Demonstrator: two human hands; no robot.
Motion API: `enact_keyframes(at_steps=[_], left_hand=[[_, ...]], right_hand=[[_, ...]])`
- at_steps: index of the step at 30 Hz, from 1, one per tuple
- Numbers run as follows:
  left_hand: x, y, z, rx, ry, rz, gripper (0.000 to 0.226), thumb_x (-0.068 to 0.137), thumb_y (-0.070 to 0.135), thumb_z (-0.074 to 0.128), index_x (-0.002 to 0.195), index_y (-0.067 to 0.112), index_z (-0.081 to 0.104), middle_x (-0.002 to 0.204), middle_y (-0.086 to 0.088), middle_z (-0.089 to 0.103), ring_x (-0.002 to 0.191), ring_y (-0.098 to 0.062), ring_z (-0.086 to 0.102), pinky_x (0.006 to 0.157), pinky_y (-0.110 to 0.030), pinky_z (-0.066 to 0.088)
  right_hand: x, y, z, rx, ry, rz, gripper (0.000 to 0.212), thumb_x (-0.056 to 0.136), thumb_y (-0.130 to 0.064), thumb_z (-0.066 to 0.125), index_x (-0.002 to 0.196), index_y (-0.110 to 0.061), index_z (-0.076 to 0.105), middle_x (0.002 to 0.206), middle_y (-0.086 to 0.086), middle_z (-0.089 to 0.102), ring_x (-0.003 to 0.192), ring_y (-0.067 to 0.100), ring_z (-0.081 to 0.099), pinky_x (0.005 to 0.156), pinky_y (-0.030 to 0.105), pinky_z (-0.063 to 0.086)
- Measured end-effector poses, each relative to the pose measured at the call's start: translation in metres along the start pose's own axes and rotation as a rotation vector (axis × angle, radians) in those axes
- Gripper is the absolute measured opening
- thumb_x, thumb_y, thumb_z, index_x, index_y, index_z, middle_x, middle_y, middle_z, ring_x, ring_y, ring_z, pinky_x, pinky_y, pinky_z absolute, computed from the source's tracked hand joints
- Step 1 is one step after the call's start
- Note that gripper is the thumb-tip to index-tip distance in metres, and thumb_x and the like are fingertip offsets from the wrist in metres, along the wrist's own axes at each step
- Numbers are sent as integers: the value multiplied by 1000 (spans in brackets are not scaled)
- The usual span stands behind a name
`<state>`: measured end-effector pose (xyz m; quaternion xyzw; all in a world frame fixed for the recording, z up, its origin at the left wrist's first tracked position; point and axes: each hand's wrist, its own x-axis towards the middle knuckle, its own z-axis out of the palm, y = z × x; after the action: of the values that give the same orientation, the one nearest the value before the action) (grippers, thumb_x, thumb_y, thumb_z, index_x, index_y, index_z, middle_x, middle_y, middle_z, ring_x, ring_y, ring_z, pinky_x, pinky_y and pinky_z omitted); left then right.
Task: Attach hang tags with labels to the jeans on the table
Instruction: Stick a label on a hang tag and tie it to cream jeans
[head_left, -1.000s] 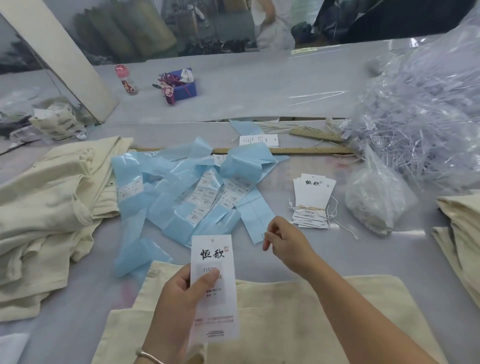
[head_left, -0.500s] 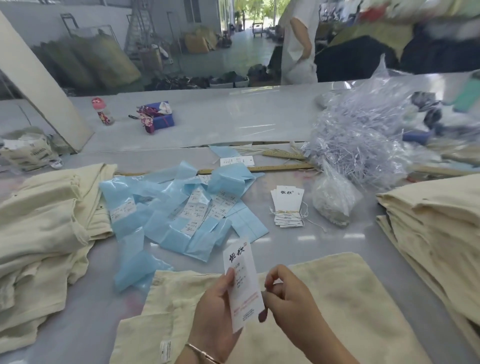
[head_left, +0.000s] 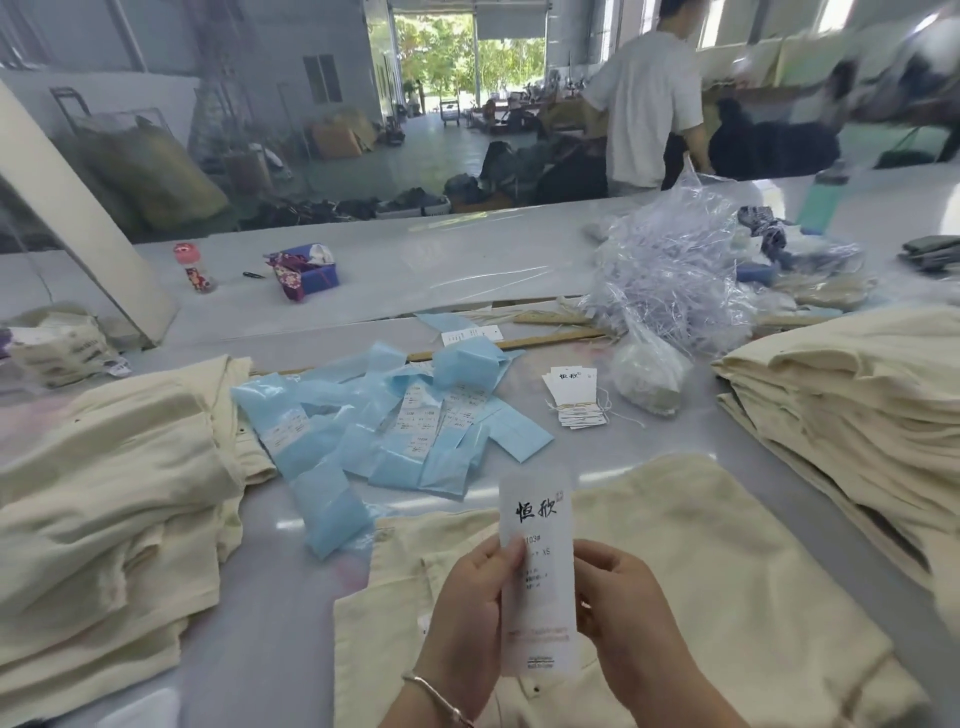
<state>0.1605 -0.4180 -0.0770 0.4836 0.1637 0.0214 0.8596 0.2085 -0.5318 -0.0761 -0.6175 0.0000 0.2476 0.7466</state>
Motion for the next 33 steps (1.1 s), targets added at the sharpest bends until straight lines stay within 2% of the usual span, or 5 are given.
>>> enact_keyframes(at_steps=[8,16,20,27,33], left_hand=[[-33,3,-25,4,7,15,34,84,21,60,105,-5,67,90,-26,68,69,-31,66,56,-35,55],[-43,16,-51,193,43,99,28,76,25,76,101,10,75,102,-20,72,87,-30,67,83,-52,56],[-49,27,-62,396,124,254,19,63,25,77,82,23,76,78,-5,75,64,-16,69,56,-26,54],[-50,32,-63,597,5,423,46,67,13,69,111,26,65,91,0,74,80,-14,70,65,-23,53],[-52,36,-59,659,-3,507,28,82,21,56,99,38,71,85,2,73,76,-15,69,64,-25,54]], right_hand=[[-31,27,27,236,-29,-31,36,54,-14,77,87,1,76,90,23,71,72,29,64,60,30,50],[-33,14,44,270,99,-160,14,95,-4,53,82,-6,56,70,13,64,49,17,53,44,24,43],[-35,-1,39,104,80,-353,11,91,3,56,83,-3,60,64,11,59,47,14,45,43,18,37],[-38,-23,51,-403,-28,-572,19,86,4,64,77,-12,65,65,8,69,53,18,63,51,21,46],[-39,-20,58,-517,7,-643,21,80,1,72,72,-17,64,60,2,67,53,16,65,55,25,51]])
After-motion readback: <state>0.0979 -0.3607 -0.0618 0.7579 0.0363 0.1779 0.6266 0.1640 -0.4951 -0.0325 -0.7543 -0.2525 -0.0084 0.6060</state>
